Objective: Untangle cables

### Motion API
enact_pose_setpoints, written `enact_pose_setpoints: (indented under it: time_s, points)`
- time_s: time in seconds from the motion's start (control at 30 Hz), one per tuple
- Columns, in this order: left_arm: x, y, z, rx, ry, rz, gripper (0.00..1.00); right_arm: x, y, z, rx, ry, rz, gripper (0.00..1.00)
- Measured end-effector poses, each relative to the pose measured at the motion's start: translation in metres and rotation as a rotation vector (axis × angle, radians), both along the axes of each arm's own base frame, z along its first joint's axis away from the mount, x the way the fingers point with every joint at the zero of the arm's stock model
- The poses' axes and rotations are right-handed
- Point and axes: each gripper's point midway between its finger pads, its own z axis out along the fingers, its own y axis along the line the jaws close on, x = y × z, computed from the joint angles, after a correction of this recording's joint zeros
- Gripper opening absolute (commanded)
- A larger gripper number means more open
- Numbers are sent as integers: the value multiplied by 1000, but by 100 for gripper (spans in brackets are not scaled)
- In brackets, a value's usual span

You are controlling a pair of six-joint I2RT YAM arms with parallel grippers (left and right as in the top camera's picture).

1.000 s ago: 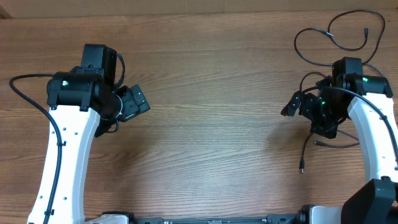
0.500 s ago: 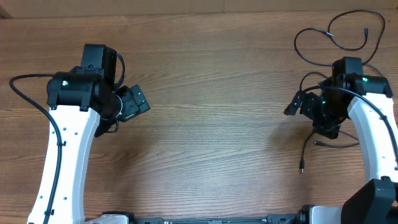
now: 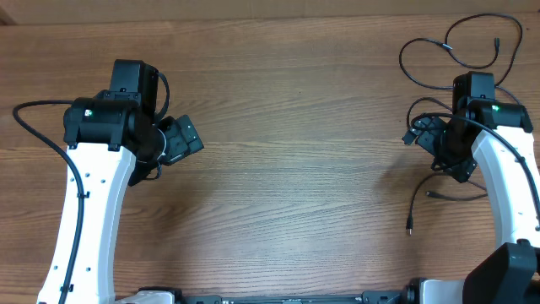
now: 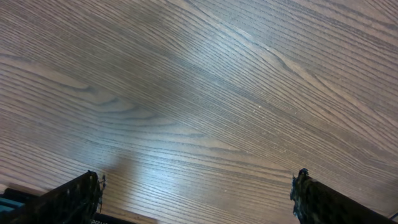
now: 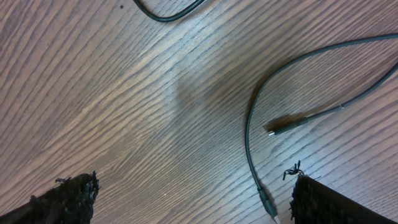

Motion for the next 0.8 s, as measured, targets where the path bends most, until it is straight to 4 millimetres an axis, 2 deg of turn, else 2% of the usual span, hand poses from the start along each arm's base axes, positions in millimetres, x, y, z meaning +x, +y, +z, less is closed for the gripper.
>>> enact_pose_setpoints:
  time_s: [0.13,0.33,0.43,0.57,0.7,0.8]
  points:
    - [0,0,0,0,0,0,100,-1,-1,0,-5,3,-9,100]
    - [0,0,0,0,0,0,100,-17,7,-2,34,65,8,100]
    - [0,0,0,0,0,0,99,-24,9,4,42,71,11,100]
    - [0,0,0,0,0,0,100,-36,17,38,35,-31,33,100]
    - [0,0,0,0,0,0,100,-54,45,71,36,-140,130,100]
    - [0,0,0,0,0,0,100,-69,67,87,48,-189,211,100]
